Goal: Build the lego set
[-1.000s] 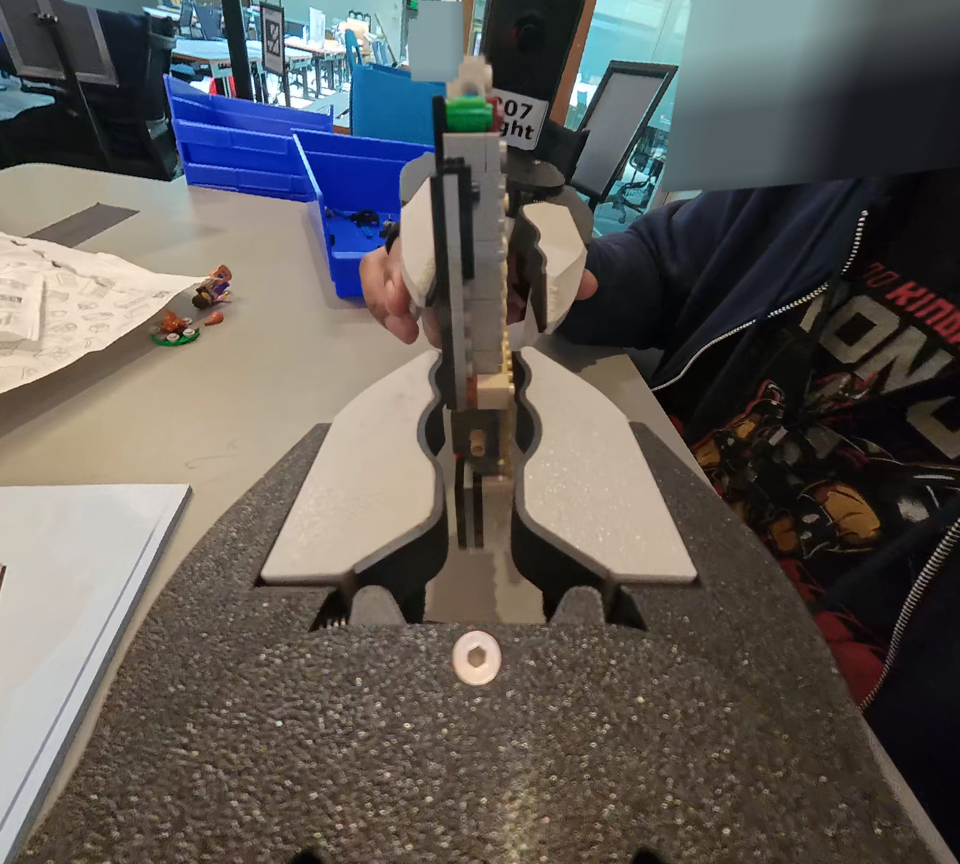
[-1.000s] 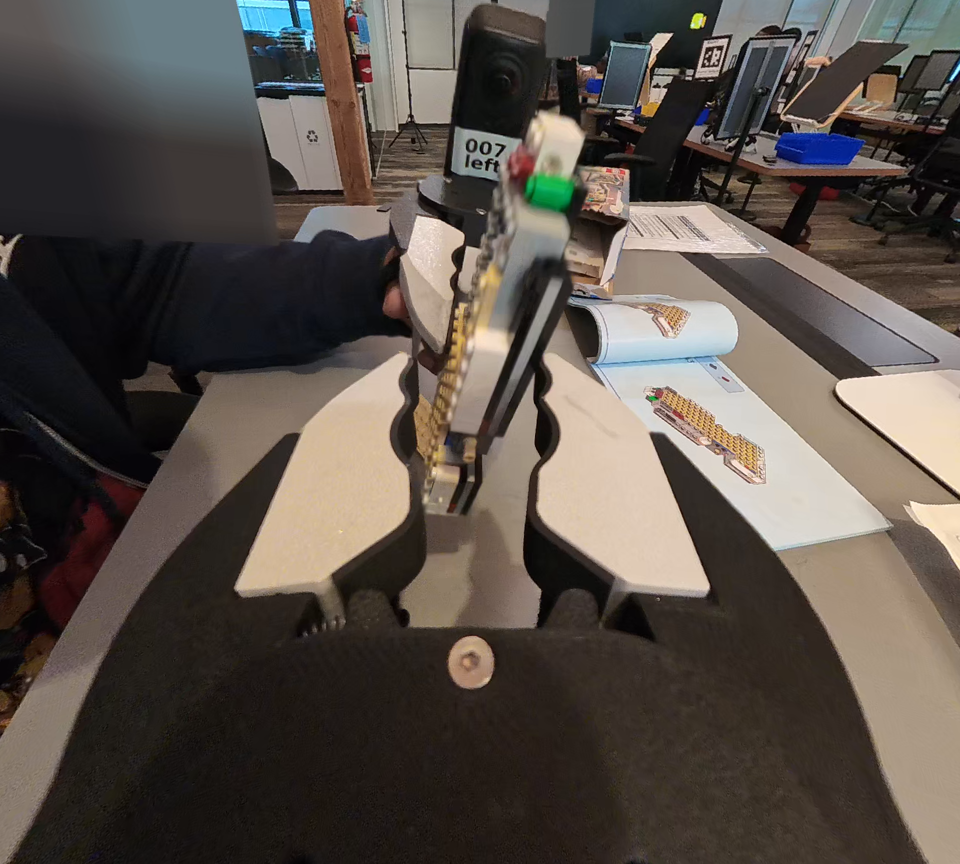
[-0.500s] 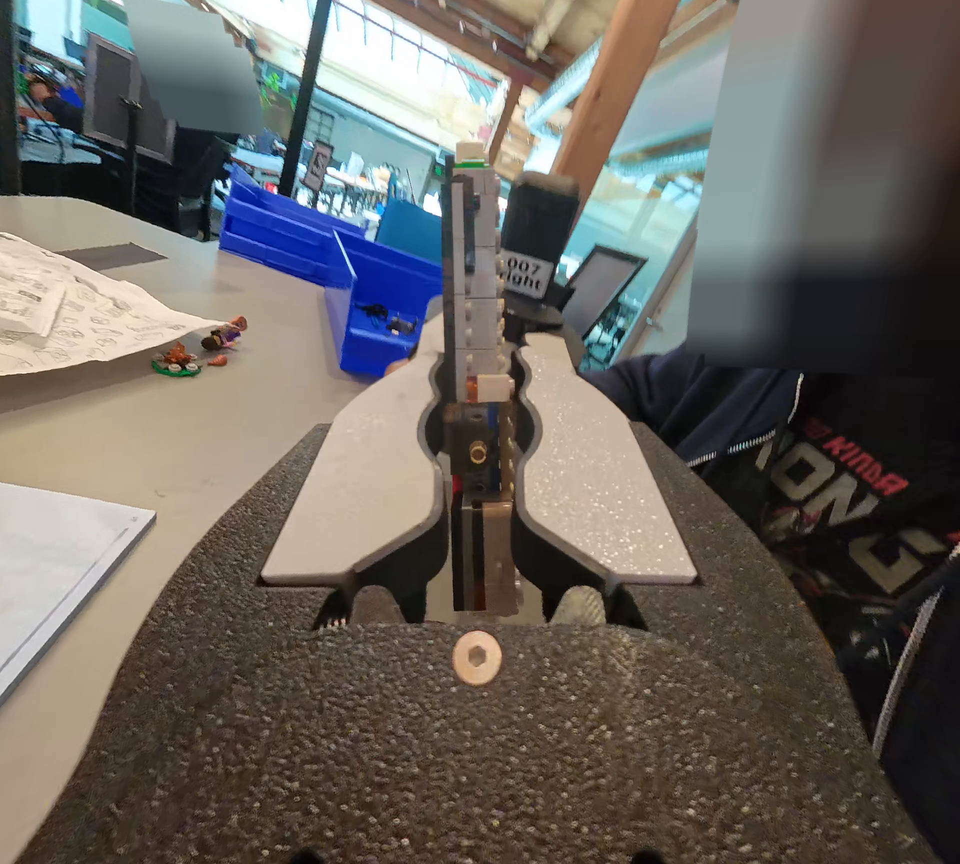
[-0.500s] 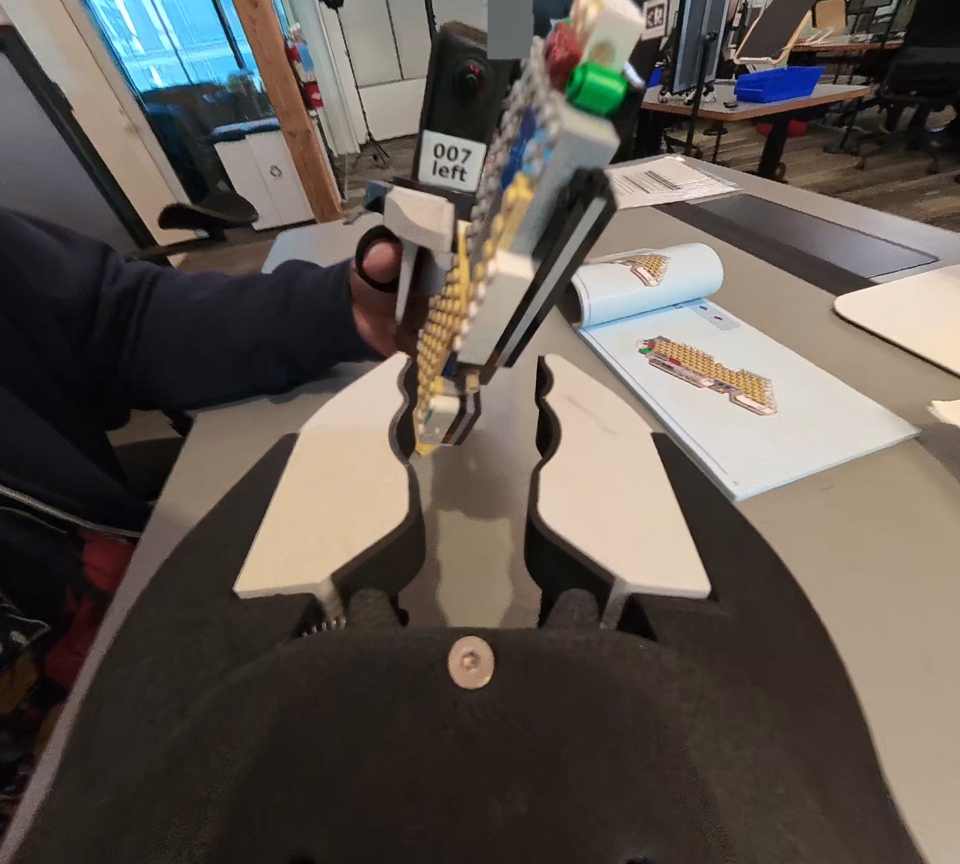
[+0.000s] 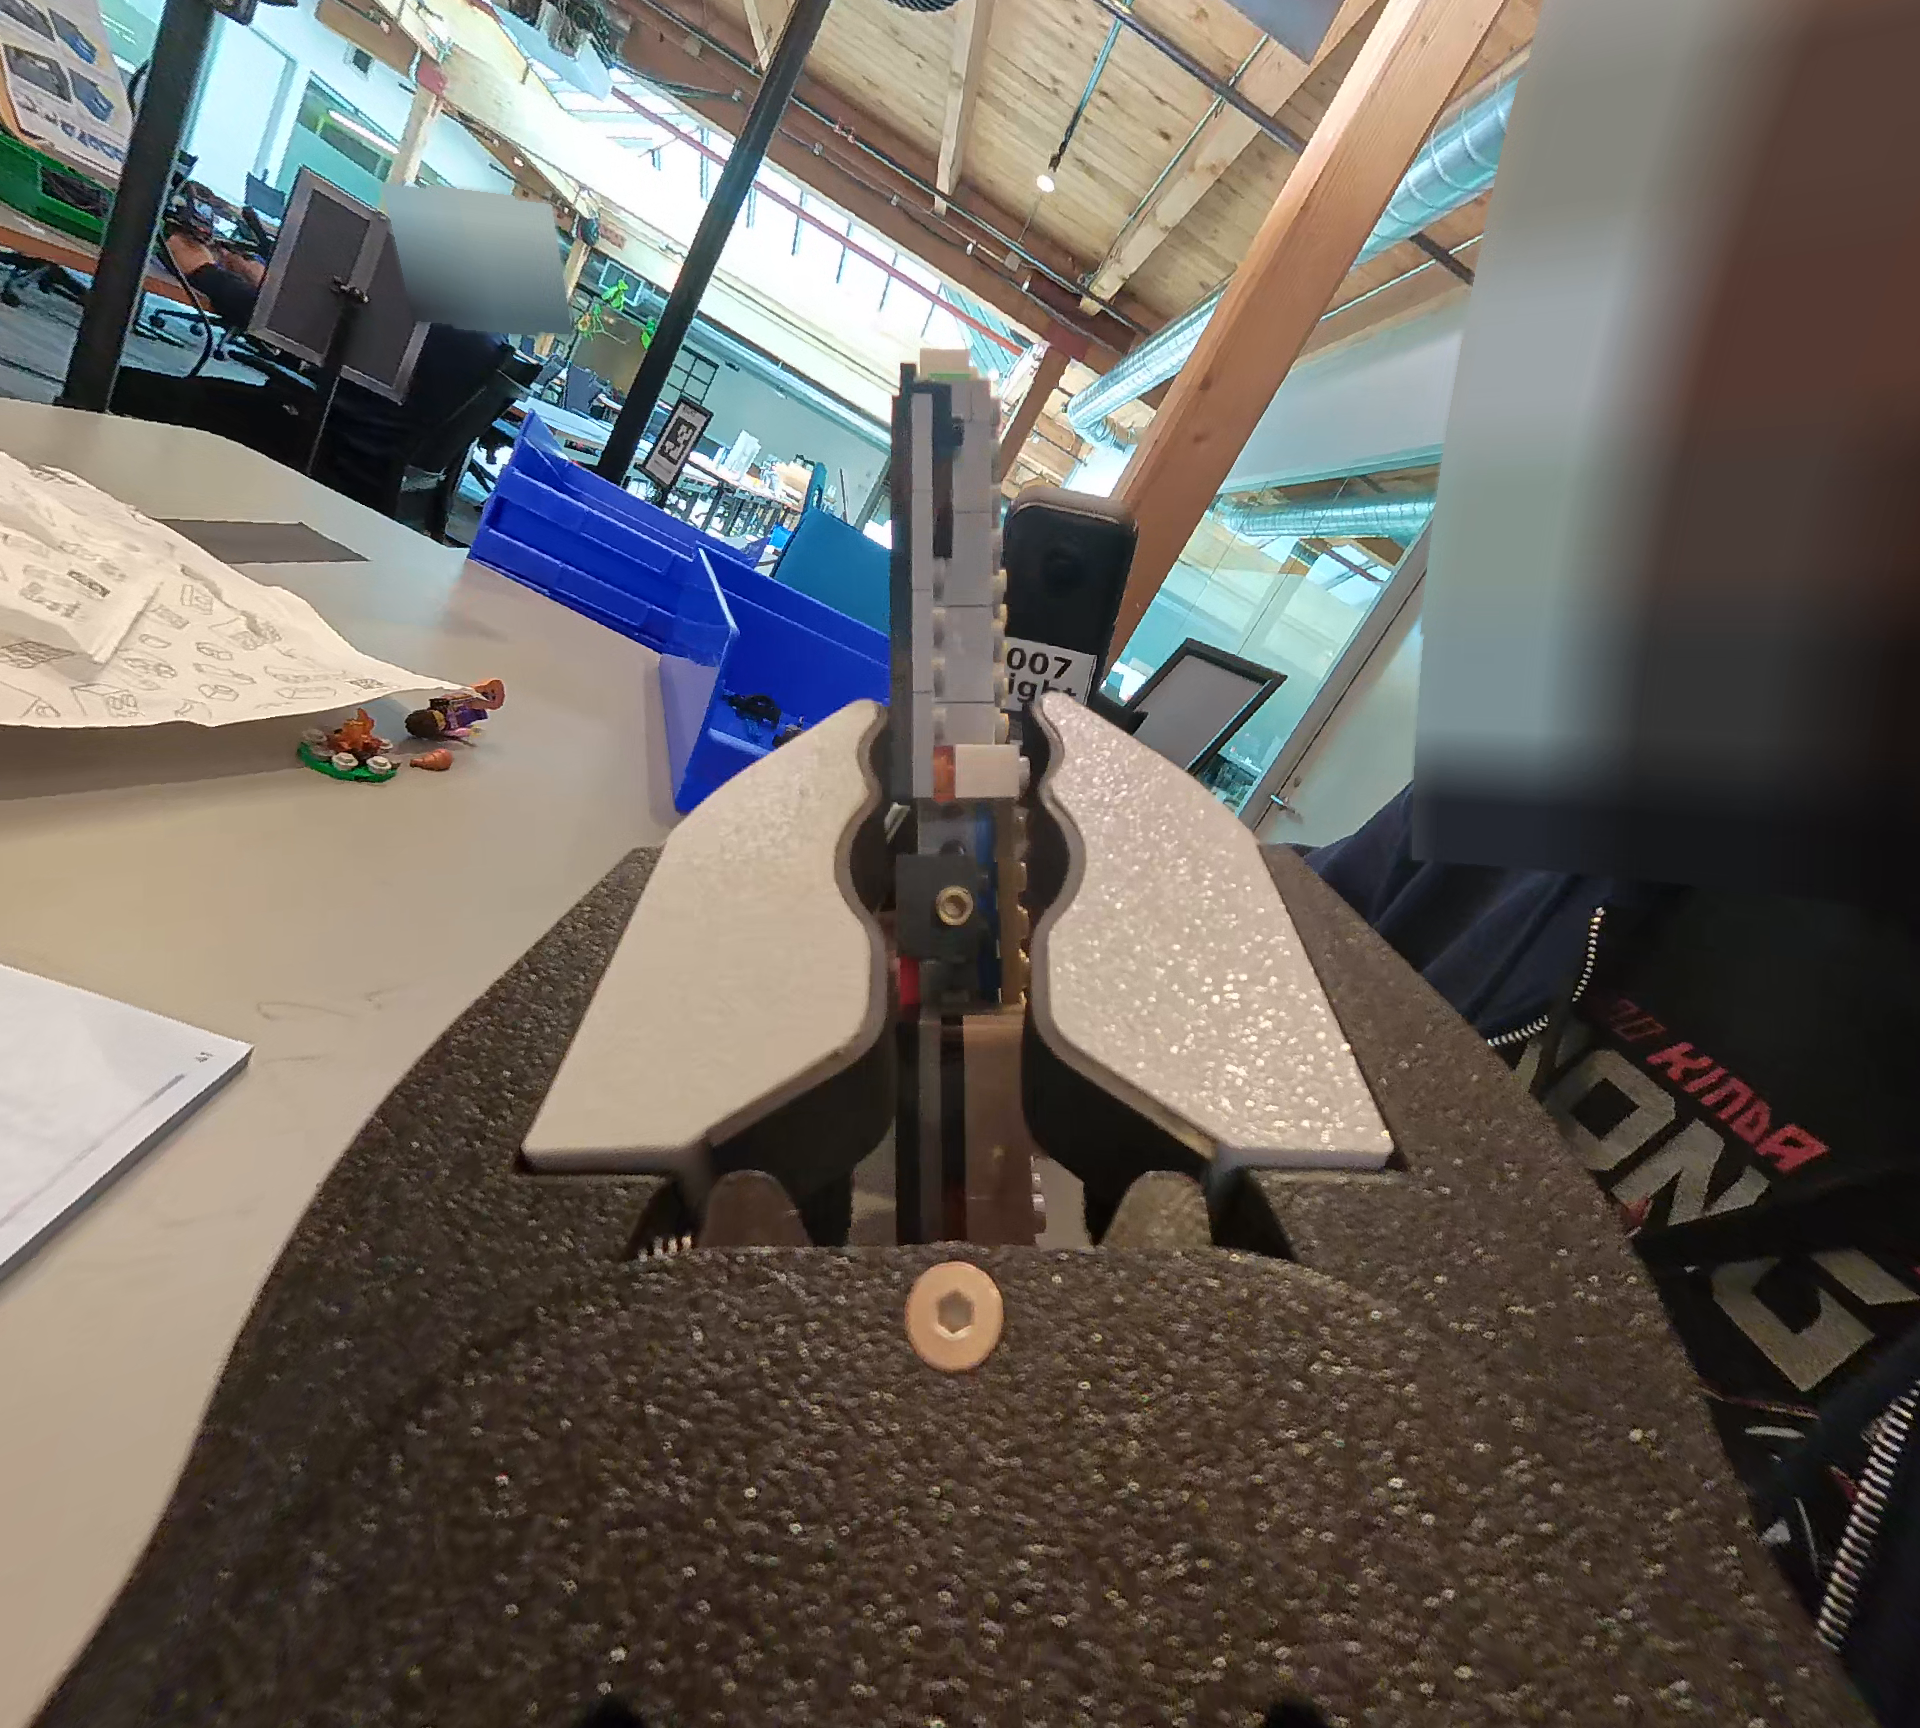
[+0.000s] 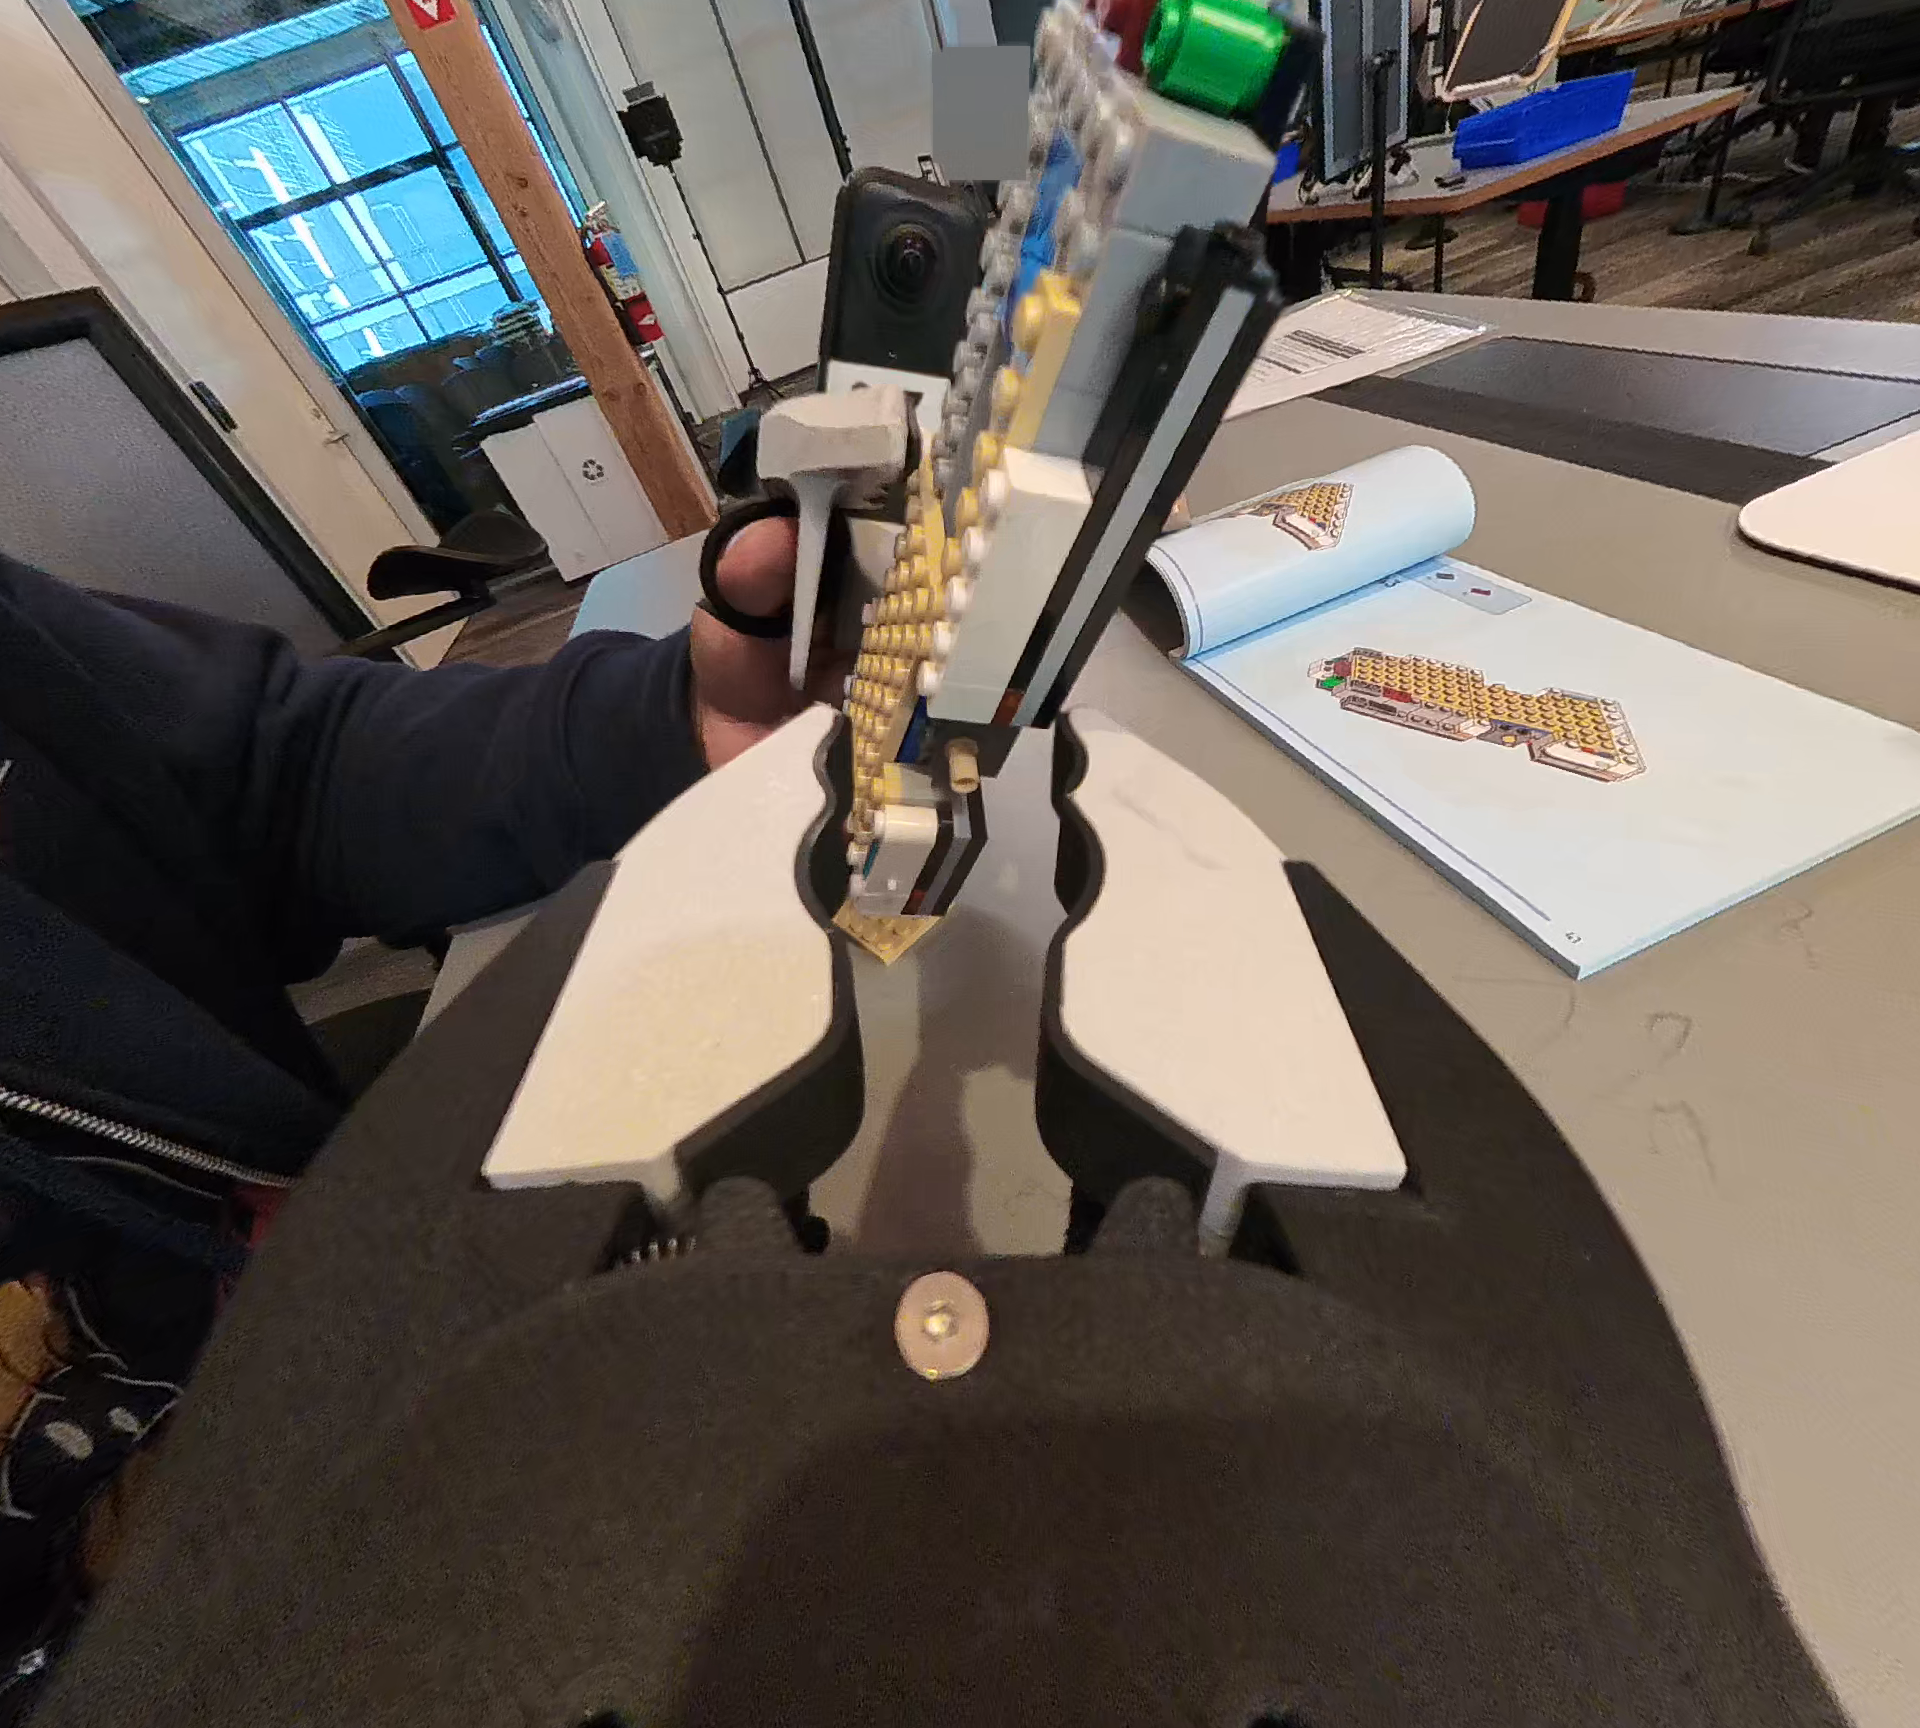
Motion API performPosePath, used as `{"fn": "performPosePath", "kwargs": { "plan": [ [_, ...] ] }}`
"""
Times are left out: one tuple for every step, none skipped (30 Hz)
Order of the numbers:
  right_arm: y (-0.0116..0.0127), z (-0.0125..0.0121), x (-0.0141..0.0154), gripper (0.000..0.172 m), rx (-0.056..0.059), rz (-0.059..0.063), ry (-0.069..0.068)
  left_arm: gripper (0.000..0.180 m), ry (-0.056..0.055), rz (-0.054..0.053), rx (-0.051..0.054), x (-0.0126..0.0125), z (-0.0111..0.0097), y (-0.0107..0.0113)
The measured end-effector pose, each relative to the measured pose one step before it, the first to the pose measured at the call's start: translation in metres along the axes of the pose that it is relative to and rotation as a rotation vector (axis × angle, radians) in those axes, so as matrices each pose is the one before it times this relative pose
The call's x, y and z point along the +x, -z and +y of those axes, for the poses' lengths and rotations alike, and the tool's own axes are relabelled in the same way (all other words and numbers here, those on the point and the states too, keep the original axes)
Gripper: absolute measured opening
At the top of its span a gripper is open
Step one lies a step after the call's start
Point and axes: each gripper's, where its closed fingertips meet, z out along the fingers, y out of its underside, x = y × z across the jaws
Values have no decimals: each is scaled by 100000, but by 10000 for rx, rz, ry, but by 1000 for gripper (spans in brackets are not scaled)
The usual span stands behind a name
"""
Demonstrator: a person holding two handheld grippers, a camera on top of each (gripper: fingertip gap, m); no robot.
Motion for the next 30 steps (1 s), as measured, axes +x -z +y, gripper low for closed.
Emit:
{"fn": "performPosePath", "kwargs": {
  "plan": [
    [-82, 138, 16, 36, -44, 14, -29, 22, 71, 30, 36, -3, 23, -62],
    [-86, 117, 40, 36, -26, 32, -21, 22, 26, -1, 32, -35, 26, -56],
    [-60, 57, -3, 35, 3, 3, -46, 22, 9, 0, 27, -26, 40, -44],
    [-49, -18, -40, 34, 45, -40, -81, 22, 13, 5, 47, -32, 7, -29],
    [-18, -76, -45, 33, 86, -50, -102, 22, 25, 14, 73, -19, -19, -13],
    [23, -129, -28, 32, 119, -43, -102, 22, 56, 48, 62, 17, -25, -1],
    [32, -104, 10, 30, 102, -26, -100, 22, 61, 49, 51, 15, -27, 3],
    [11, -68, 23, 30, 76, -28, -99, 22, 34, 17, 58, -4, -52, 3],
    [-2, -46, 22, 29, 64, -33, -98, 22, 6, -5, 54, -24, -40, 5],
    [-20, -42, -12, 28, 63, -49, -100, 22, -9, 3, 58, 10, -47, -2],
    [-28, -21, -41, 28, 47, -50, -89, 22, -10, 25, 38, 33, -6, -27],
    [-24, -33, -34, 28, 49, -20, -54, 22, -19, 27, 13, 43, 35, -38],
    [-18, -56, 15, 28, 64, 40, 11, 23, -48, -4, 7, 11, 68, -50],
    [1, -50, 3, 28, 45, 54, 54, 22, -59, -17, 20, 0, 53, -45],
    [-1, -51, -7, 28, 38, 26, 53, 22, -30, 36, 71, 51, -44, -12],
    [-30, -30, -43, 28, 6, -2, 20, 22, 20, 52, 38, 38, -3, -19],
    [-12, -54, 0, 28, 31, 34, 7, 22, 34, 48, 6, 21, 26, -28],
    [-3, -47, -12, 27, 41, 30, 36, 22, 20, 47, 48, 40, -35, -3],
    [8, -25, -63, 26, 19, -16, 63, 22, 34, 60, 24, 53, -6, 0],
    [47, -18, -77, 26, 28, -37, 75, 23, 48, 76, -2, 69, 31, -8],
    [59, 5, -68, 26, 9, -61, 45, 23, 53, 86, -46, 86, 65, -31],
    [59, 2, -77, 26, 11, -86, -7, 23, 34, 84, -53, 86, 59, -27],
    [56, -37, -59, 25, 29, -73, -22, 23, 24, 68, -73, 64, 57, -1],
    [68, -73, -12, 25, 60, -32, -2, 23, 21, 32, -93, 35, 52, -2],
    [59, -57, -16, 25, 41, -39, 9, 23, 28, -10, -108, -21, 55, 5],
    [30, -4, -7, 25, 20, -51, -29, 23, 3, -24, -110, -19, 62, -5],
    [20, -4, -19, 25, 23, -74, -69, 23, -60, -53, -107, -11, 44, 3],
    [28, 19, 14, 25, 28, -53, -67, 23, -88, -110, -119, -65, 72, 12],
    [35, 29, -17, 24, 27, -65, -53, 24, -103, -117, -163, -89, 121, 24],
    [33, 0, -32, 24, 38, -82, -50, 24, -109, -125, -227, -95, 189, 25]
  ]
}}
